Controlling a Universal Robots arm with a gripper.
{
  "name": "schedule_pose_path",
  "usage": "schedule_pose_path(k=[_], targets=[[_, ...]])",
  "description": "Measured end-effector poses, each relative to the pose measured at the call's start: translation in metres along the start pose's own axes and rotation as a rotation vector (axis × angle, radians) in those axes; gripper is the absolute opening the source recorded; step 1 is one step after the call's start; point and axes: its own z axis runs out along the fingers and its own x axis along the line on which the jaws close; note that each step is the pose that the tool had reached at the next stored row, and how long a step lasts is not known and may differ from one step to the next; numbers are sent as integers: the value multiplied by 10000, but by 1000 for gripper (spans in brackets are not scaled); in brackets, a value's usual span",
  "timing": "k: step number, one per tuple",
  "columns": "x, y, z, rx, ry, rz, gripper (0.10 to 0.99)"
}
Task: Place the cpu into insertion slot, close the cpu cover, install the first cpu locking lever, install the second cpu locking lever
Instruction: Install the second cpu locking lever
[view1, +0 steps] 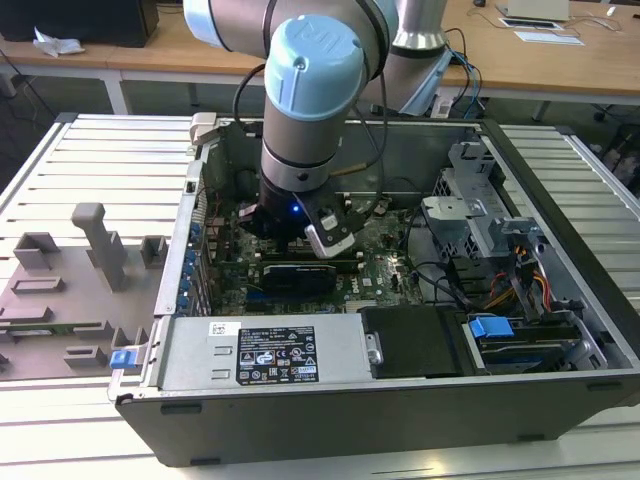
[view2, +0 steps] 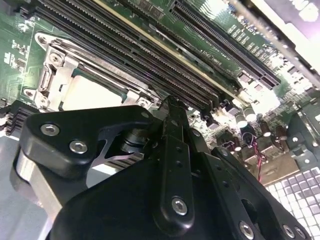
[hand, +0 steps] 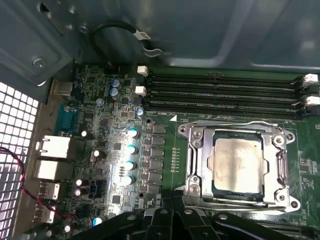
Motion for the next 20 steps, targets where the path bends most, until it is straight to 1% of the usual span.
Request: schedule_pose_path(k=[4, 8, 12, 16, 20], targets=[[-3, -2, 24, -96, -4, -43, 106], [-9, 8, 36, -123, 6, -87, 106], [-28, 22, 39, -122, 23, -148, 106], [-69, 21, 42, -121, 36, -193, 106], [-70, 24, 34, -115, 44, -280, 106]])
